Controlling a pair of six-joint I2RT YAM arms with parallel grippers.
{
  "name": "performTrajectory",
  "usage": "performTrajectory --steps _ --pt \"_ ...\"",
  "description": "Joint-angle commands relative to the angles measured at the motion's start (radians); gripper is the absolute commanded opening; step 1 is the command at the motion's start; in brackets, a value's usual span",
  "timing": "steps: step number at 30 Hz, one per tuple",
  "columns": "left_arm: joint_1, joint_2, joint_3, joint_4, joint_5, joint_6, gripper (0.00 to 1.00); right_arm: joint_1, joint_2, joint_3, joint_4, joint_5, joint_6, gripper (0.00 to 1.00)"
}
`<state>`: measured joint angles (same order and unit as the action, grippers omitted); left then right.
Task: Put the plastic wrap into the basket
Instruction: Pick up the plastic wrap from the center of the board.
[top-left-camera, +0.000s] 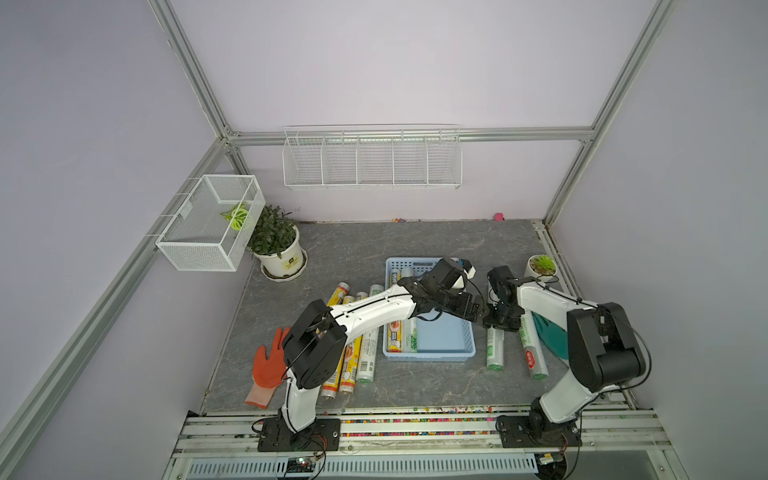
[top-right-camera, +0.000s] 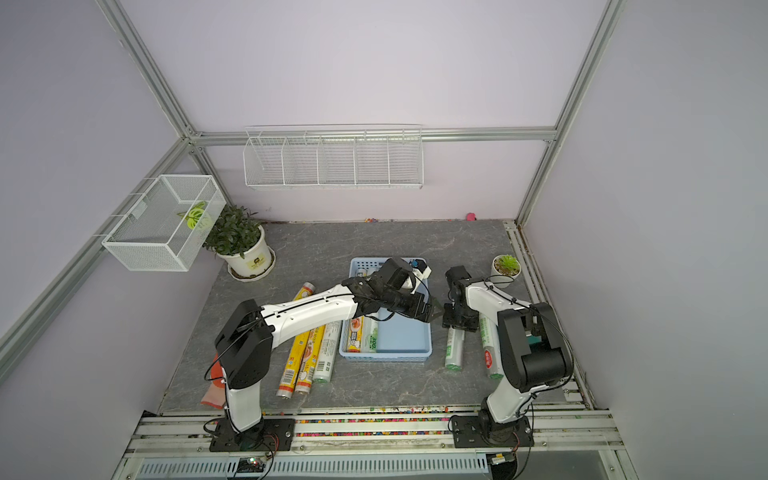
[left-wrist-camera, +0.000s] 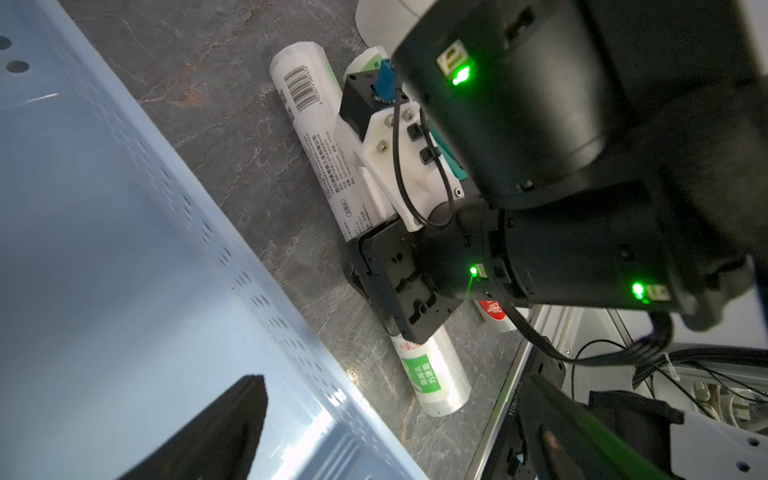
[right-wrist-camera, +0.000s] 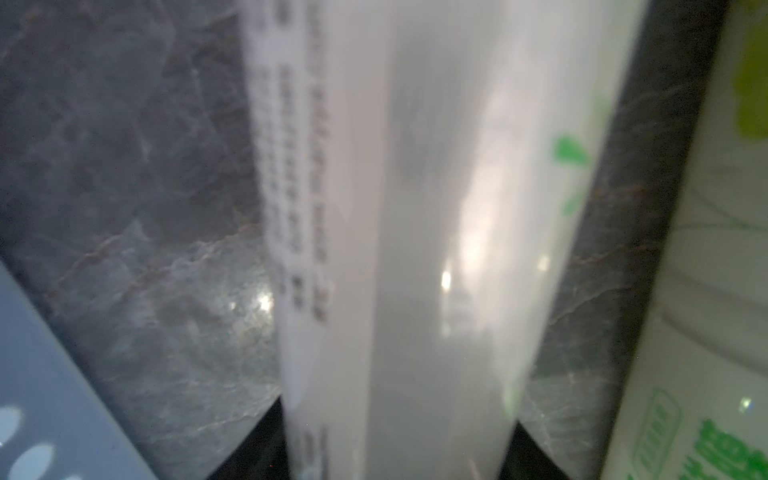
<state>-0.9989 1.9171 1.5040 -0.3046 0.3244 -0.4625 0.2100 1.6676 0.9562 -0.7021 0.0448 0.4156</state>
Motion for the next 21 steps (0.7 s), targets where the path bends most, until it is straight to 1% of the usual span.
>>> performTrajectory --steps 1,4,9,13,17,21 --pt "0.006 -0.045 -0.022 0.034 -0.02 -0.011 1.0 0.012 0.013 -0.004 -0.026 -0.002 0.003 0.52" --pt "0.006 -0.059 -0.044 0.055 -0.025 -0.015 1.0 0.011 -0.029 -0.005 -0.031 0.004 0.004 0.47" --pt "0.006 -0.088 -0.07 0.082 -0.043 -0.014 1.0 0.012 -0.132 -0.007 -0.053 0.007 0.004 0.43" --pt "0.006 -0.126 -0.113 0.118 -0.082 -0.018 1.0 0.011 -0.231 0.0 -0.076 -0.004 0.003 0.4" --pt "0.006 -0.163 -0.154 0.142 -0.134 -0.004 1.0 0.012 -0.304 0.021 -0.092 -0.065 -0.003 0.39" --pt "0.011 -0.225 -0.219 0.188 -0.177 -0.005 1.0 0.011 -0.35 0.054 -0.091 -0.178 -0.005 0.39"
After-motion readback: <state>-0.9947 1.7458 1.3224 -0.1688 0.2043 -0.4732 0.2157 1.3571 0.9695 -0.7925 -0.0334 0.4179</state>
